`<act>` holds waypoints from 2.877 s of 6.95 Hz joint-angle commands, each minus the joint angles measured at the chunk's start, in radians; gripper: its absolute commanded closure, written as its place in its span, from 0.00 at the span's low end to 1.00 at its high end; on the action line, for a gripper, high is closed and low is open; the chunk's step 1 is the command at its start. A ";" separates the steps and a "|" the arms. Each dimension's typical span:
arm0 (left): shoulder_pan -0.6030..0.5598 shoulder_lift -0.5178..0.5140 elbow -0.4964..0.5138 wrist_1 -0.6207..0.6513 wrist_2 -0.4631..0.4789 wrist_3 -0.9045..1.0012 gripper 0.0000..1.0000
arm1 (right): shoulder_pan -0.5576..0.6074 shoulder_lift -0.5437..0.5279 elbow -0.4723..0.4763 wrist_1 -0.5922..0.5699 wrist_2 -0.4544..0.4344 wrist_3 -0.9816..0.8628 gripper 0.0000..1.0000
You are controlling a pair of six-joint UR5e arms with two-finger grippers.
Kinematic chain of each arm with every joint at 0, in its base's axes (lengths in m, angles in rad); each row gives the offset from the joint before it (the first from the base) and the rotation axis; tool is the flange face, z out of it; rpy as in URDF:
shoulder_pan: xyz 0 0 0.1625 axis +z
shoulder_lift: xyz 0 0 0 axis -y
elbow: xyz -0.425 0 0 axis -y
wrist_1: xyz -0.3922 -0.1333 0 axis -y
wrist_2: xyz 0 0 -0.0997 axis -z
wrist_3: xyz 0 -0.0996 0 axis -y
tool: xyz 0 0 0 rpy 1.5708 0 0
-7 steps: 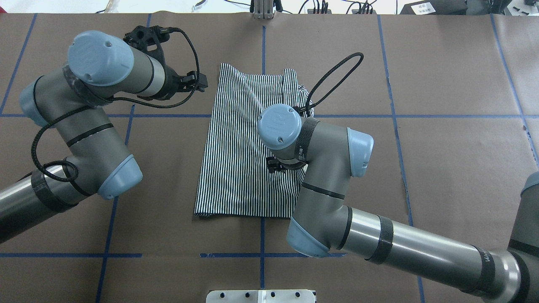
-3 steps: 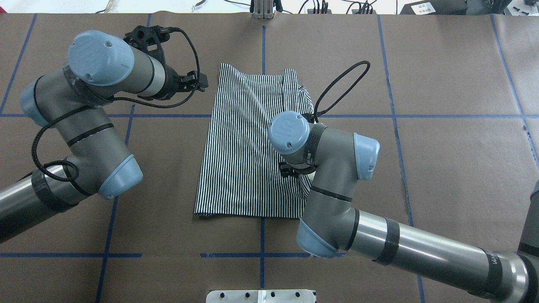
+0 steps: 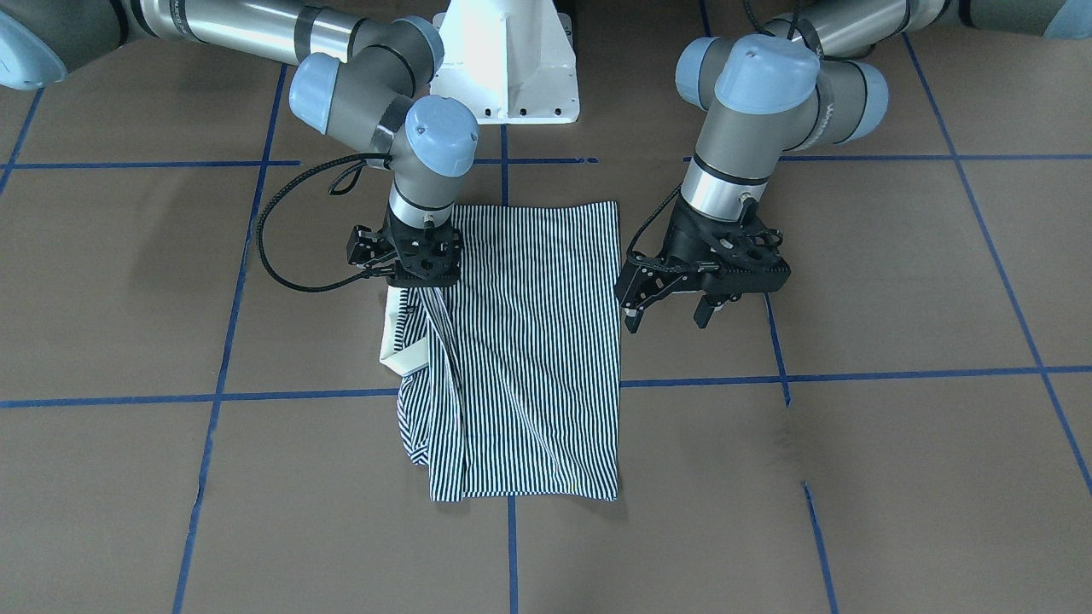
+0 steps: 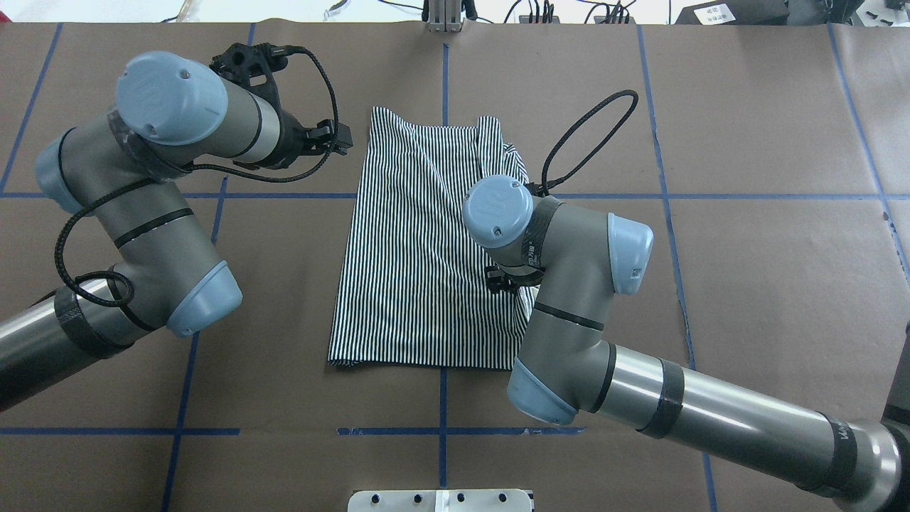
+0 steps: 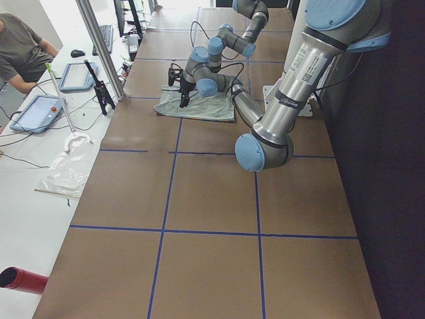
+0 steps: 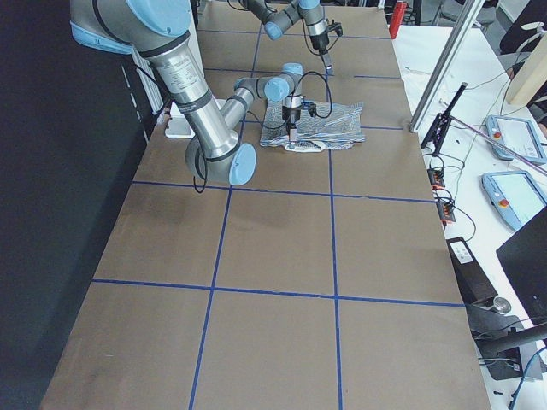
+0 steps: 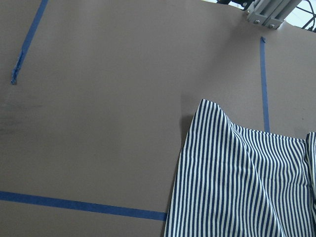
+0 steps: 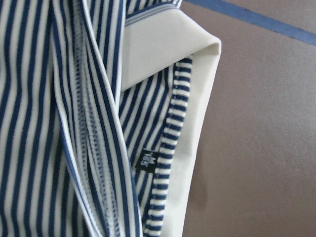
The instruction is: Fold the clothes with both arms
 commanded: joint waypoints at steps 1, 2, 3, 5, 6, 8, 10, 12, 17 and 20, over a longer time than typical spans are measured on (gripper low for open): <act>0.004 -0.002 0.002 -0.001 0.001 -0.002 0.00 | 0.038 -0.074 0.058 -0.007 0.001 -0.042 0.00; 0.004 -0.005 0.000 -0.001 0.001 -0.002 0.00 | 0.054 -0.130 0.096 -0.006 0.000 -0.073 0.00; 0.004 -0.005 0.000 -0.001 0.001 -0.002 0.00 | 0.077 -0.147 0.130 -0.006 0.001 -0.100 0.00; 0.004 -0.008 -0.001 0.001 0.001 -0.001 0.00 | 0.114 -0.156 0.143 0.008 0.011 -0.128 0.00; 0.004 -0.008 -0.006 0.003 -0.001 0.001 0.00 | 0.143 -0.092 0.106 0.038 0.021 -0.154 0.00; 0.004 -0.004 -0.007 0.000 -0.002 0.010 0.00 | 0.180 0.108 -0.167 0.212 0.023 -0.150 0.00; 0.004 0.001 -0.006 -0.002 -0.002 0.011 0.00 | 0.183 0.141 -0.265 0.409 0.024 -0.136 0.00; 0.003 0.004 -0.003 -0.017 -0.002 0.011 0.00 | 0.183 0.146 -0.300 0.511 0.049 -0.133 0.11; 0.003 0.005 0.009 -0.037 -0.002 0.013 0.00 | 0.160 0.128 -0.322 0.513 0.101 -0.141 0.40; 0.003 0.005 0.040 -0.082 -0.002 0.013 0.00 | 0.142 0.123 -0.322 0.513 0.101 -0.139 0.56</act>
